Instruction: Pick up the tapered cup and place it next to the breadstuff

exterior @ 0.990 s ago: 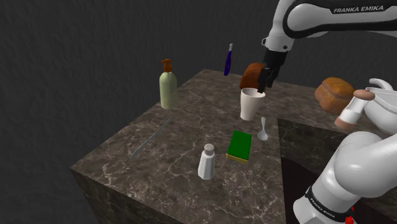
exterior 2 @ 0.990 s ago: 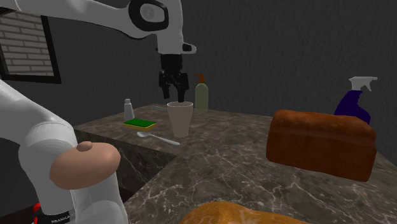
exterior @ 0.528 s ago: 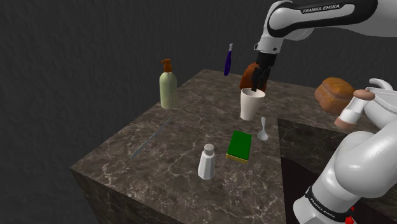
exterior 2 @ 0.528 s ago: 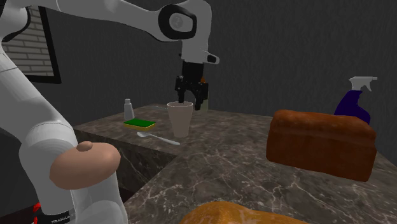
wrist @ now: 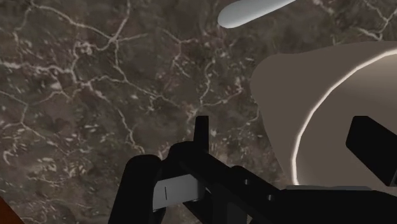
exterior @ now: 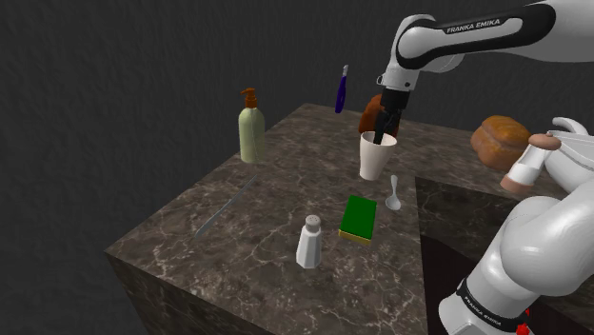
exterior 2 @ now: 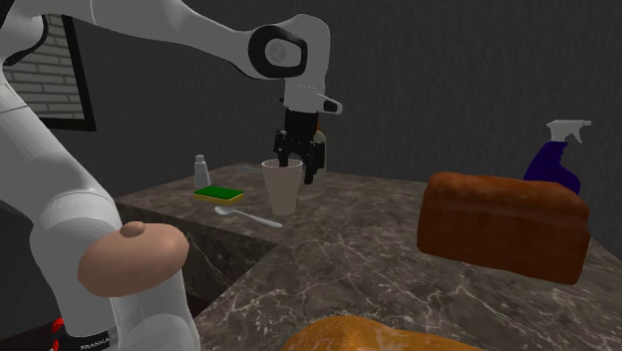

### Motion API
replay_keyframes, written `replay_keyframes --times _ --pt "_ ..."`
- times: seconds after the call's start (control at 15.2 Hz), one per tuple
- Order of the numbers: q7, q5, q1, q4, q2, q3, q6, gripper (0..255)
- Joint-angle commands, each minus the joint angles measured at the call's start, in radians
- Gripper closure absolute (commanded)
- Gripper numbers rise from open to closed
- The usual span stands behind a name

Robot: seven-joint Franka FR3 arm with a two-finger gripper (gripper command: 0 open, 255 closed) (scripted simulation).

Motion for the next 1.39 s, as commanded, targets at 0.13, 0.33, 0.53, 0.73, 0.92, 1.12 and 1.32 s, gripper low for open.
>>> replay_keyframes --times 0.13,0.33,0.53,0.73,0.92,1.12,1.32 --pt "0.0 0.0 0.0 -0.002 0.0 0.0 0.002 0" --pt "0.0 0.0 0.0 -0.002 0.0 0.0 0.002 255" --pt "0.0 0.0 0.0 -0.002 0.0 0.0 0.002 255" --pt "0.0 0.0 0.0 -0.002 0.001 0.0 0.003 255" --pt "0.001 0.0 0.0 0.01 -0.001 0.001 -0.011 255" --pt "0.005 0.001 0.001 0.049 -0.002 0.003 -0.051 255" --pt "0.009 0.002 0.003 0.09 -0.002 0.005 -0.091 255"
